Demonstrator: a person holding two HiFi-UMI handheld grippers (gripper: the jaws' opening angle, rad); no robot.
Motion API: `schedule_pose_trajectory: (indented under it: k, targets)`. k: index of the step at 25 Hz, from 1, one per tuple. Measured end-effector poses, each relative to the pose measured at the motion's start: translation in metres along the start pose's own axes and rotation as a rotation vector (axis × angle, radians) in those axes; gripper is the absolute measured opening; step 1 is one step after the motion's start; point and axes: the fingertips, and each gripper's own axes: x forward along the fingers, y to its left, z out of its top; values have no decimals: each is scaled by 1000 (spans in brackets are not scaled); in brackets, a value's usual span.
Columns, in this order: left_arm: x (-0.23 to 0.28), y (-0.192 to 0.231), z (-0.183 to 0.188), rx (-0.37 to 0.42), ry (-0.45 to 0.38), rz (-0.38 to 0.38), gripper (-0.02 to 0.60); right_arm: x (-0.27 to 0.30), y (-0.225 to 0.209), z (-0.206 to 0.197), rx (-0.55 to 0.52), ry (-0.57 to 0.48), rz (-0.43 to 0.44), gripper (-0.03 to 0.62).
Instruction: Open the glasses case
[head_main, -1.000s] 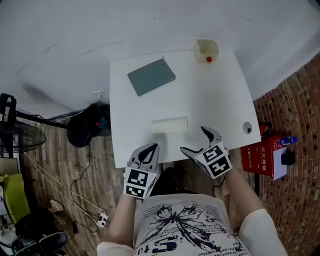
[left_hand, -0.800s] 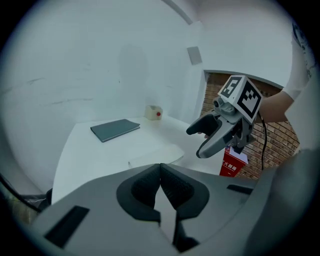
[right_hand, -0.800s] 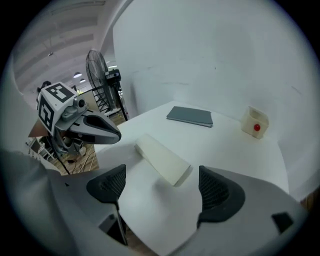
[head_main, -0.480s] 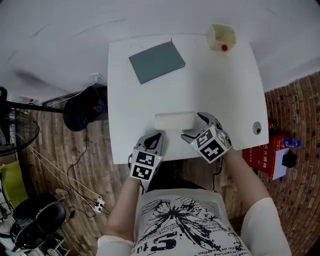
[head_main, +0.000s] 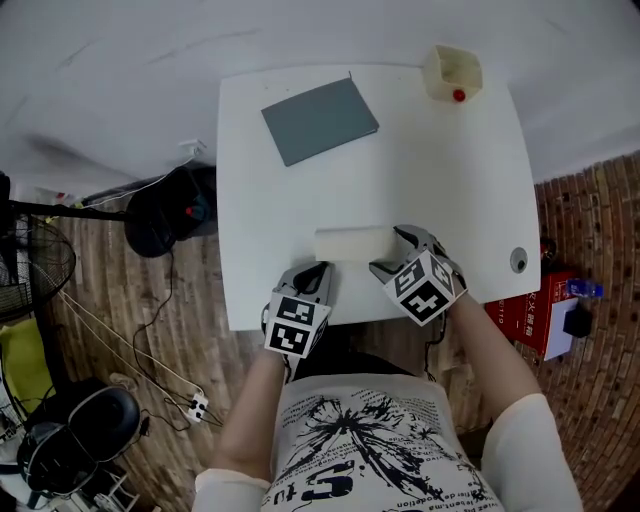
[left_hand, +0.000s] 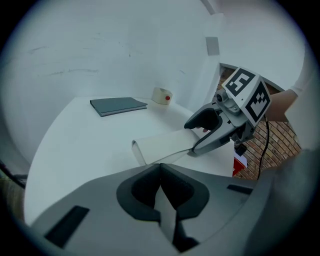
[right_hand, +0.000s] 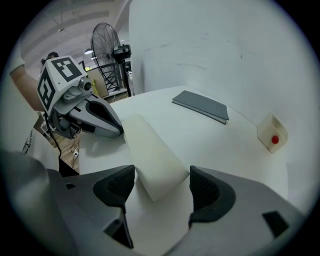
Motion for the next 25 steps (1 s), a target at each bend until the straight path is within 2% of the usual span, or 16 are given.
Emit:
schedule_pose_trajectory:
  k: [6,10,15,18,25]
  targets:
    - [1,3,1,-23,13,-21,14,-2,-1,2,7,12,5,353]
    - [1,0,1,-33,20,-29,14,-12,-4,8,49,-20,14,325]
    - [0,-2,2,-38,17,-25,14,-24,-12,22,76,-74,24,250]
    - [2,-2,3,-65,9,-13,14,-25,-19,25,52,-80,12,194]
    - [3,-1,4,-102,-1,17,14,-20,-39,36,20,-98,27,121]
